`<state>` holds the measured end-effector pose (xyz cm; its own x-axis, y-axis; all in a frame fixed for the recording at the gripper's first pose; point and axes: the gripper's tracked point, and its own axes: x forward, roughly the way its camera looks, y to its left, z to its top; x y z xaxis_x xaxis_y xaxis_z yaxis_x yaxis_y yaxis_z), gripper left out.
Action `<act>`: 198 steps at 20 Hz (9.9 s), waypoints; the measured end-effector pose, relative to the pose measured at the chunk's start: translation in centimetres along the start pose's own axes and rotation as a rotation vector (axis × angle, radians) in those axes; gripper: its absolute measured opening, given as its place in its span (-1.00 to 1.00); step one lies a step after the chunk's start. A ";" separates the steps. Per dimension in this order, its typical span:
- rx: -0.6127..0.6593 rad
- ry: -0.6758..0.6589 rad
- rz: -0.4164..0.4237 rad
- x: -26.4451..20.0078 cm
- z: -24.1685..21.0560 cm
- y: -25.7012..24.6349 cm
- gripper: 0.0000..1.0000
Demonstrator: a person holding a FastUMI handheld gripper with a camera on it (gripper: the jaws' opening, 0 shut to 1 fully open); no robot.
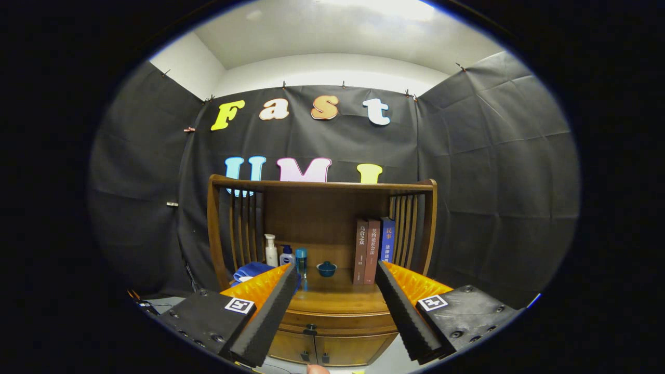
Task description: Pull open the drawer, take out the items inside it, and place them on the countertop above the cabinet.
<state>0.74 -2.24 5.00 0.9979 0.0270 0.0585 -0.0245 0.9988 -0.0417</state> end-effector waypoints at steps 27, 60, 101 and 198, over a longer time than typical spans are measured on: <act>-0.027 0.034 -0.051 9.0 -22.3 4.4 0.96; -0.022 0.269 -0.039 10.6 -37.1 6.2 -0.46; 0.038 0.328 -0.193 -6.8 -24.5 1.8 0.98; 0.172 0.939 -0.041 24.1 -24.4 4.8 0.98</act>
<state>26.16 2.21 -18.12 0.6366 0.0233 -0.7709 0.0777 0.9925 0.0942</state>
